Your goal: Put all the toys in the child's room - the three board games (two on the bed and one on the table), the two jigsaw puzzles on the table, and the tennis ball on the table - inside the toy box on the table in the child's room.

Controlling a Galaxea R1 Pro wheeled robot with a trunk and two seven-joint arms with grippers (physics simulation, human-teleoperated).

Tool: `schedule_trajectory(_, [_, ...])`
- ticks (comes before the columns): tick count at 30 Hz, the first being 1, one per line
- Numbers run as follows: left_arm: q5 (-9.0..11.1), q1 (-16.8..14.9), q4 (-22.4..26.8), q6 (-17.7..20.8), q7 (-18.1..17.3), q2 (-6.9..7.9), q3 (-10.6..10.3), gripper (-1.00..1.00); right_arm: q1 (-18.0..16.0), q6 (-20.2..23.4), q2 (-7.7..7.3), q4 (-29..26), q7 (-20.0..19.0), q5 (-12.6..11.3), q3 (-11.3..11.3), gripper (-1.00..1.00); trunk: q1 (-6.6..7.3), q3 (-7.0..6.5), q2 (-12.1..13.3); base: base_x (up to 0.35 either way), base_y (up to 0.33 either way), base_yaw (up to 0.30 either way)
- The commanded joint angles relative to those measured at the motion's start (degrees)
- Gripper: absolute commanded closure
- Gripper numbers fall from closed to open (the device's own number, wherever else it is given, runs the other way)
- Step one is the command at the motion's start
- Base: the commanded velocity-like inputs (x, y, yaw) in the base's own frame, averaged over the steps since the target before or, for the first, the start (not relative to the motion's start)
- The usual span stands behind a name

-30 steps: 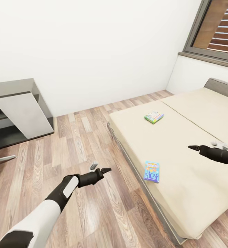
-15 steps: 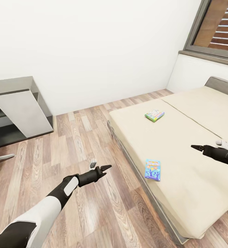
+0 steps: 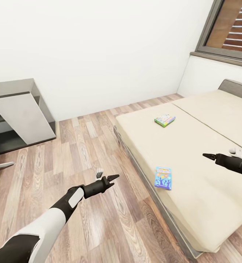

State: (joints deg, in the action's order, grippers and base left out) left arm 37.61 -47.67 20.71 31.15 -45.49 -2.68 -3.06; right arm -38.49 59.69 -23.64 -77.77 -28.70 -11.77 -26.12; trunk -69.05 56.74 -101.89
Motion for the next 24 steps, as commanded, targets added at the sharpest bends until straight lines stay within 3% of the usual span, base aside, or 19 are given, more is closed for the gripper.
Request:
schedule_trajectory(1, [0.61,-0.04,-0.03,0.55,-0.02,0.00,-0.27,-1.00,-0.04,0.31,0.00,-0.05,-0.21,0.00,-0.08,-1.00,-0.22,0.22,-0.43,0.000,0.000,0.000])
schedule_trajectory(24, [0.34,-0.37,-0.14,2.20,0.10,0.24,-0.40,-1.00,0.00,0.31,0.09,-0.82,-0.30,-0.01,-0.07,-1.00,-5.27,4.35,-9.66,0.000,0.000,0.000])
